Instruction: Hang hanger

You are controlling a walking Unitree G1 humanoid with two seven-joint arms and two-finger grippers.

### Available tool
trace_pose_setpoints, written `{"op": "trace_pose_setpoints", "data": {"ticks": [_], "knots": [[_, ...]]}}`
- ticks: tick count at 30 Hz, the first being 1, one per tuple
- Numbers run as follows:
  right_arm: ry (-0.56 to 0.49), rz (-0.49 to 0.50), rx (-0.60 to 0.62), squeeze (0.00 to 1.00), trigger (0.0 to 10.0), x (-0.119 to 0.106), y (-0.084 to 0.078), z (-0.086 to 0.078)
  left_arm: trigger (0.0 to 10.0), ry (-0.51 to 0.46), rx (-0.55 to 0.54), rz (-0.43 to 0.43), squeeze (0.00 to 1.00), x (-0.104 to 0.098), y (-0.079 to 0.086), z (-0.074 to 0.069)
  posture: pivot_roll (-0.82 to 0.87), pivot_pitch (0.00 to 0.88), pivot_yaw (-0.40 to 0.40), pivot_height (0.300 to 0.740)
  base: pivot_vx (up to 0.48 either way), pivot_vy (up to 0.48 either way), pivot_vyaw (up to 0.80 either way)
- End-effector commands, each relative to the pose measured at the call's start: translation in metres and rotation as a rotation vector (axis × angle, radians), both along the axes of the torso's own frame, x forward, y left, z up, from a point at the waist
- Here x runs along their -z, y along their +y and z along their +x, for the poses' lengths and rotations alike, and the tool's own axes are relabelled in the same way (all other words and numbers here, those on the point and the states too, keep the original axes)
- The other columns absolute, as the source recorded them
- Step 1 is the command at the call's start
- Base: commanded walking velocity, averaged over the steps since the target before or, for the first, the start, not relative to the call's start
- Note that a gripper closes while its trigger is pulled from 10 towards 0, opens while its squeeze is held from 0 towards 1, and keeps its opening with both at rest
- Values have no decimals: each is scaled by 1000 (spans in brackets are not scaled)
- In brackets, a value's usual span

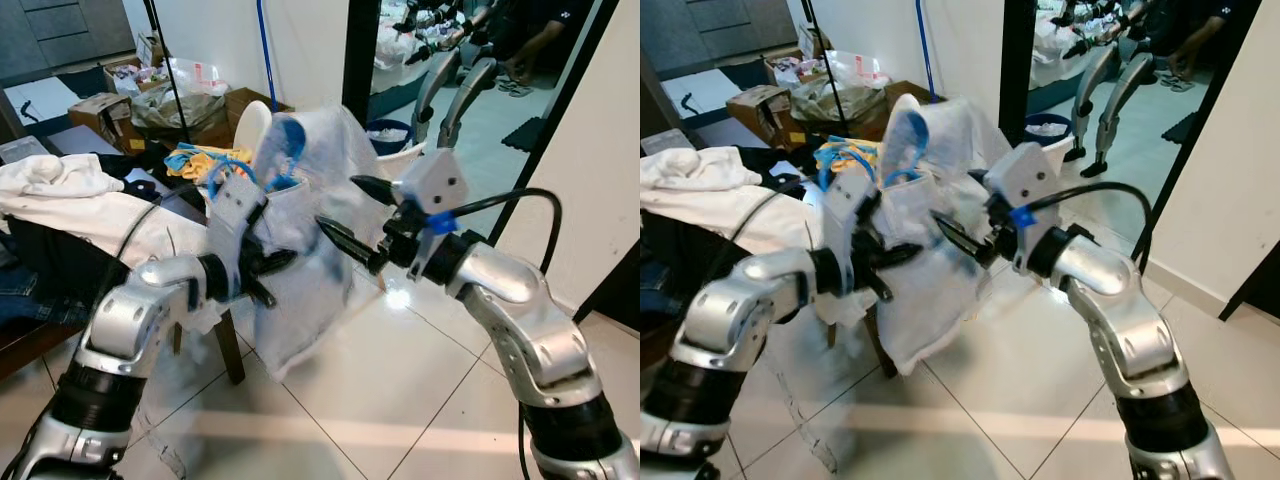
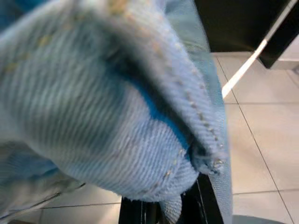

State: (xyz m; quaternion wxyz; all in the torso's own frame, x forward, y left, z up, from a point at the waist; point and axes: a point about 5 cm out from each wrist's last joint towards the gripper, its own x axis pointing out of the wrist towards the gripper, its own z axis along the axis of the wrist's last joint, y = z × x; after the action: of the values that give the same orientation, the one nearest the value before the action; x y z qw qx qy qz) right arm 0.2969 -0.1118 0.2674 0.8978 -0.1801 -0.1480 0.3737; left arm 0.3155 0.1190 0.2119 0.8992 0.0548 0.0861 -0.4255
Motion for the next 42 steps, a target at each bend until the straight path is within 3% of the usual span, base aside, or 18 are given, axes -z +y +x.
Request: {"op": "trace_pose_setpoints", "data": {"ticks": [1, 5, 12, 31, 42], "knots": [[-16, -16, 3, 0, 10000, 0, 2, 1, 0, -32, 45, -14, 0, -8, -3, -6, -2, 83, 20, 740, 0, 0, 0], [-27, -87, 37, 0, 10000, 13, 2, 4, 0, -37, 178, 7, 0, -7, -14, -17, -4, 81, 24, 740, 0, 0, 0], [-35, -129, 57, 0, 10000, 19, 0, 6, 0, -60, 243, 11, 0, -11, -17, -24, -6, 78, 26, 740, 0, 0, 0], [-3, -155, 104, 0, 10000, 26, -12, 11, 0, -91, 204, 35, 0, -16, -8, -18, -6, 75, 25, 740, 0, 0, 0], [104, -106, 87, 0, 10000, 35, -13, 9, 0, -107, 225, 41, 0, -17, -9, -21, -2, 79, 25, 740, 0, 0, 0]]}}
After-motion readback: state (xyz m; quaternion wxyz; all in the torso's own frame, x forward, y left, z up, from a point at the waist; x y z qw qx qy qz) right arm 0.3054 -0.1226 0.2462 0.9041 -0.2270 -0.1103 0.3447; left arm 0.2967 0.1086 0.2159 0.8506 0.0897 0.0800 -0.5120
